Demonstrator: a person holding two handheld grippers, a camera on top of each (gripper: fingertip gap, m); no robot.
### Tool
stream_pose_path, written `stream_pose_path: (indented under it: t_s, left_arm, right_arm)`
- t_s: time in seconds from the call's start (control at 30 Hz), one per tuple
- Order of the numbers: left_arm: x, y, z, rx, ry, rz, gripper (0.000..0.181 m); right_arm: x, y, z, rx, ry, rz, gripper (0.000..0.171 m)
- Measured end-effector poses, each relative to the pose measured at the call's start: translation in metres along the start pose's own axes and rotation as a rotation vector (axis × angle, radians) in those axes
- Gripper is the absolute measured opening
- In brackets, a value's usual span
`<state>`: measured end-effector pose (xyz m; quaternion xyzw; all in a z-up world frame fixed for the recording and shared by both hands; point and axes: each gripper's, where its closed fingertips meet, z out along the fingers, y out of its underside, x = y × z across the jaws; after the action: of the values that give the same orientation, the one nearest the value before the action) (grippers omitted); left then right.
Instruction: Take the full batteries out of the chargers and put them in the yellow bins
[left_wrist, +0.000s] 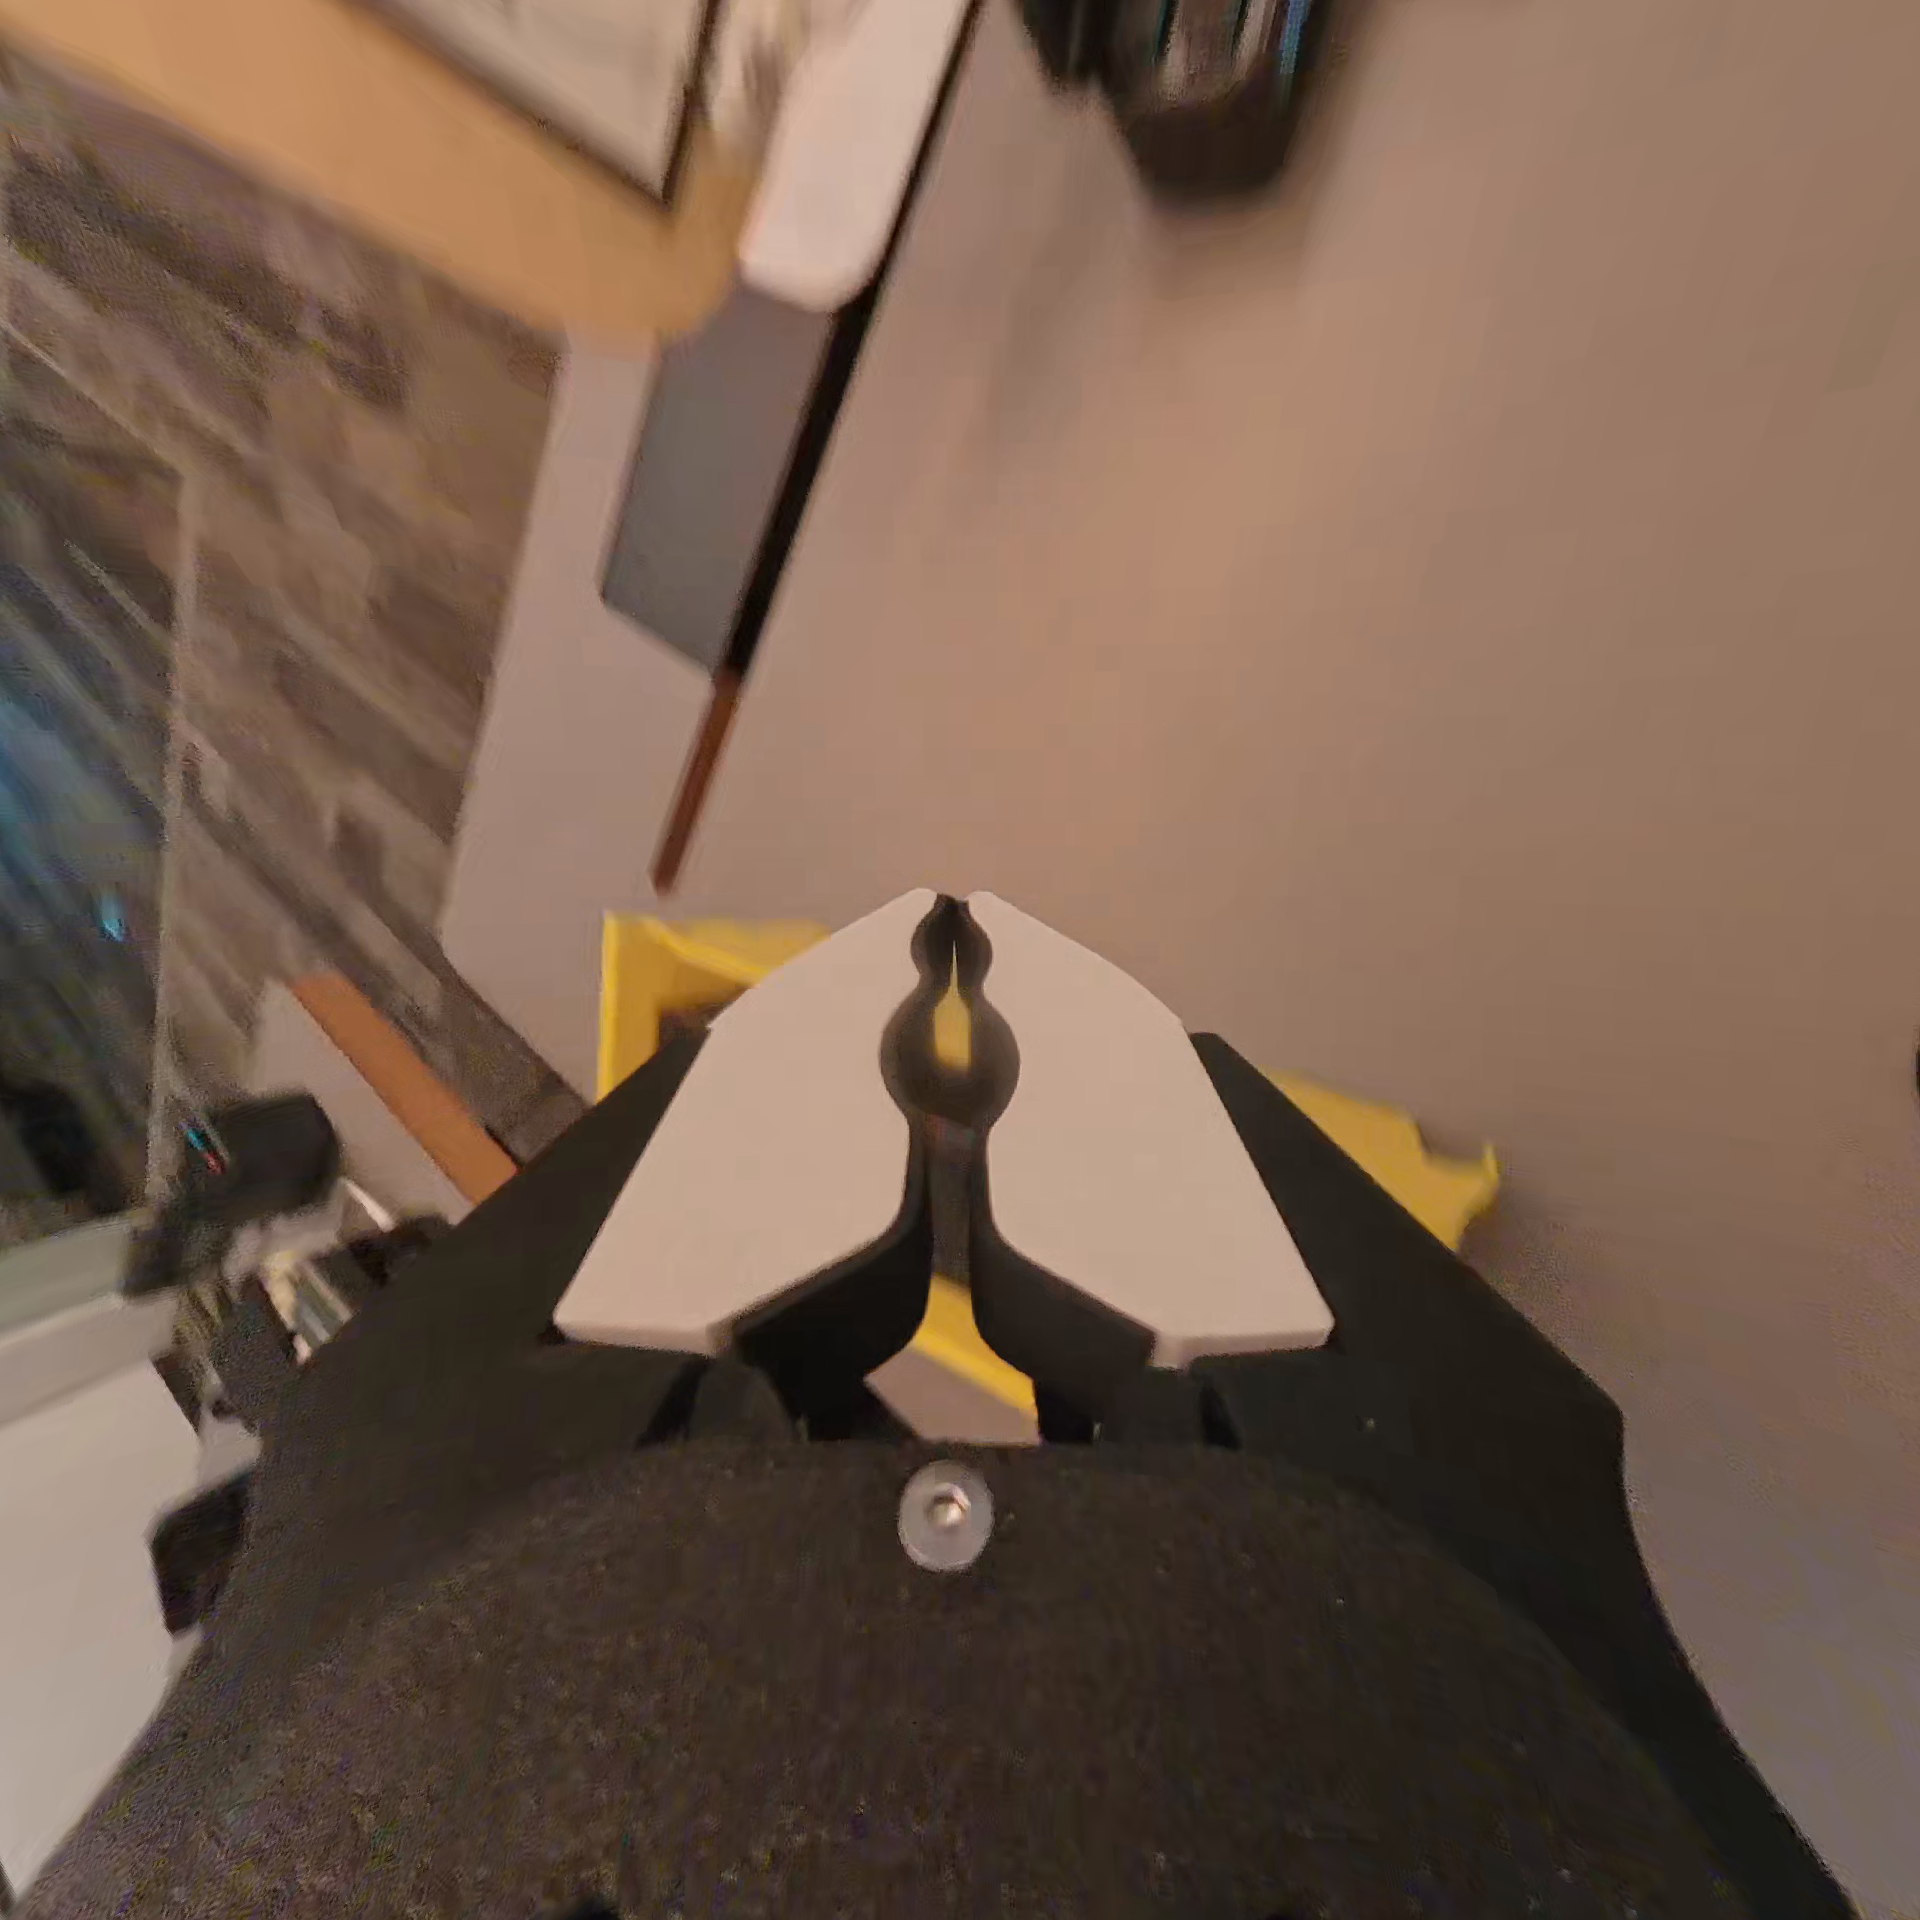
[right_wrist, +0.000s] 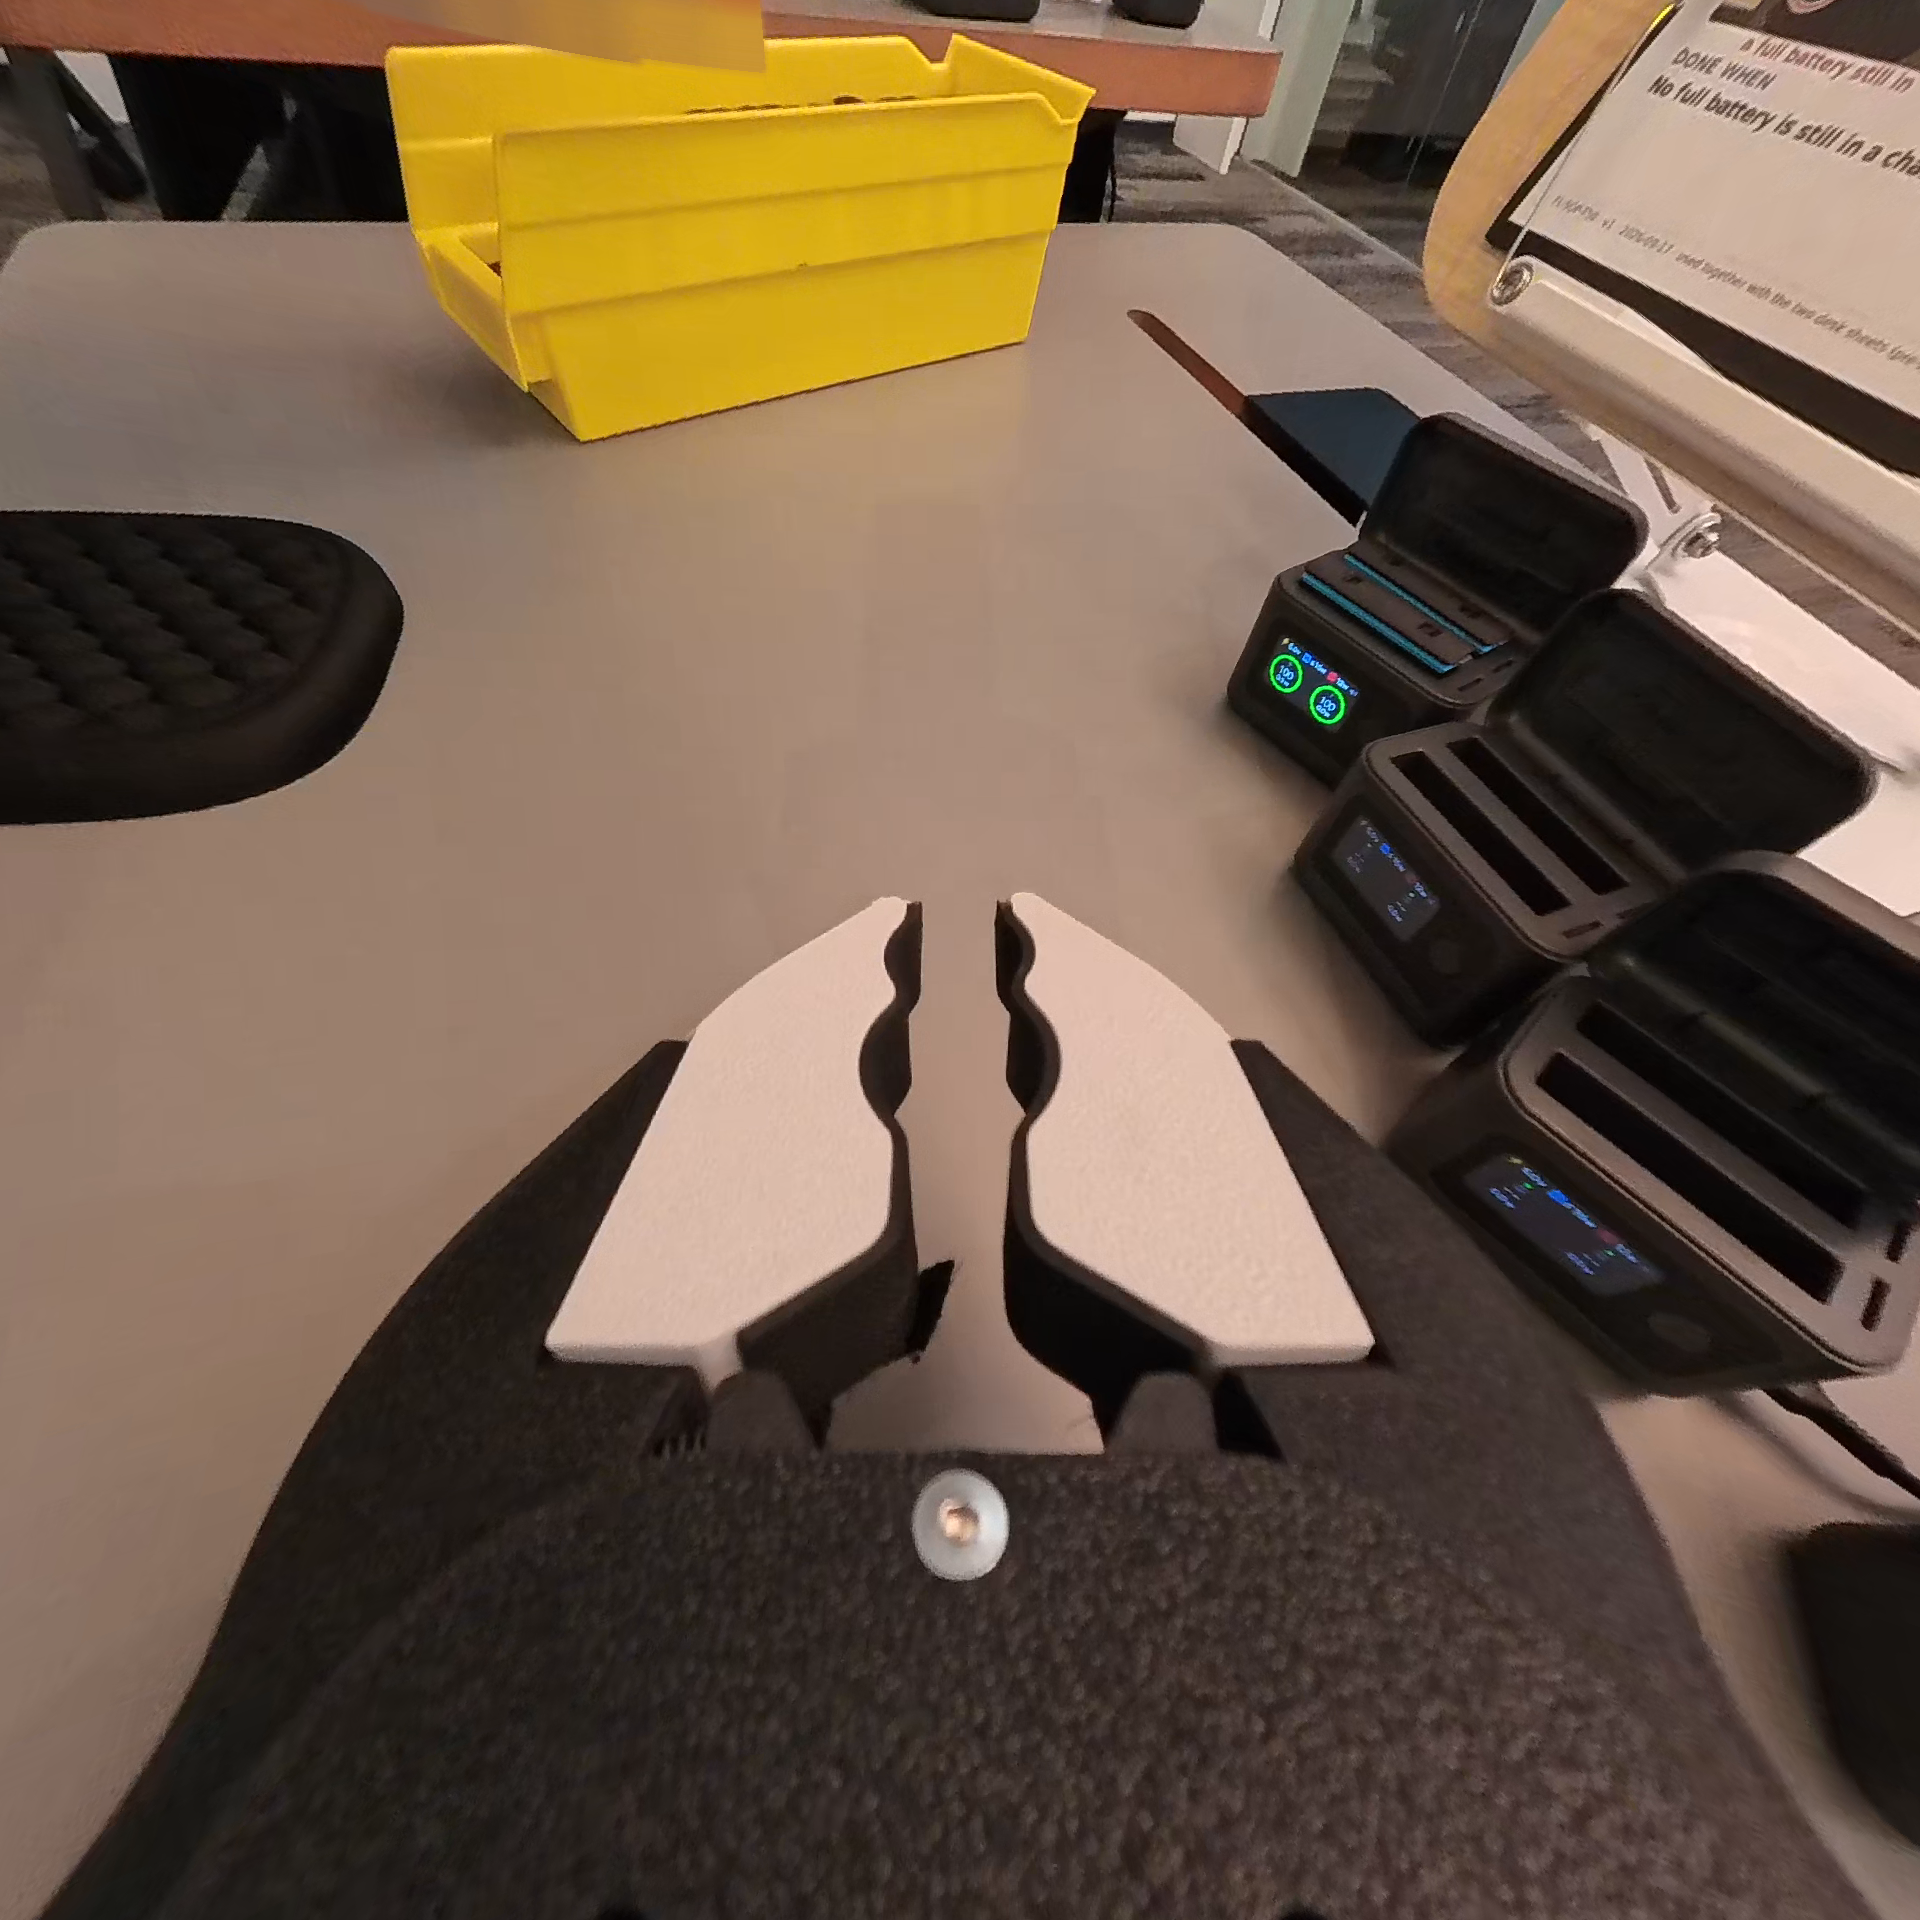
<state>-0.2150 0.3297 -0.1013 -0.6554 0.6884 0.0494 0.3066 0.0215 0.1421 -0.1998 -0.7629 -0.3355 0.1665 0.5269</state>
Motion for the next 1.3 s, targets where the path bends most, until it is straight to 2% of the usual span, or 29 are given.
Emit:
stream_pose_path:
  t_s: [0.03, 0.17, 0.33, 0.53, 0.83, 1.3]
  left_arm:
    - [0.003, 0.023, -0.001, -0.048, 0.026, -0.018, 0.007]
    - [0.016, 0.097, 0.011, -0.197, 0.075, -0.038, 0.015]
    - [0.016, 0.139, 0.036, -0.299, 0.066, -0.036, 0.02]
    - [0.007, 0.15, 0.053, -0.33, 0.018, 0.011, 0.02]
    - [0.011, 0.151, 0.049, -0.341, -0.087, 0.132, 0.014]
    - [0.022, 0.15, 0.044, -0.326, -0.067, 0.162, 0.014]
  right_arm:
    - [0.0, 0.0, 0.001, -0.001, -0.001, 0.002, 0.013]
    - [-0.002, 0.002, 0.003, -0.005, -0.006, 0.01, 0.013]
    - [-0.003, 0.006, 0.006, -0.02, -0.006, 0.017, 0.013]
    - [0.001, 0.008, 0.004, -0.021, 0.004, 0.024, 0.013]
    - [0.002, 0.009, 0.004, -0.025, 0.006, 0.024, 0.013]
    - [0.003, 0.008, 0.003, -0.02, 0.013, 0.022, 0.013]
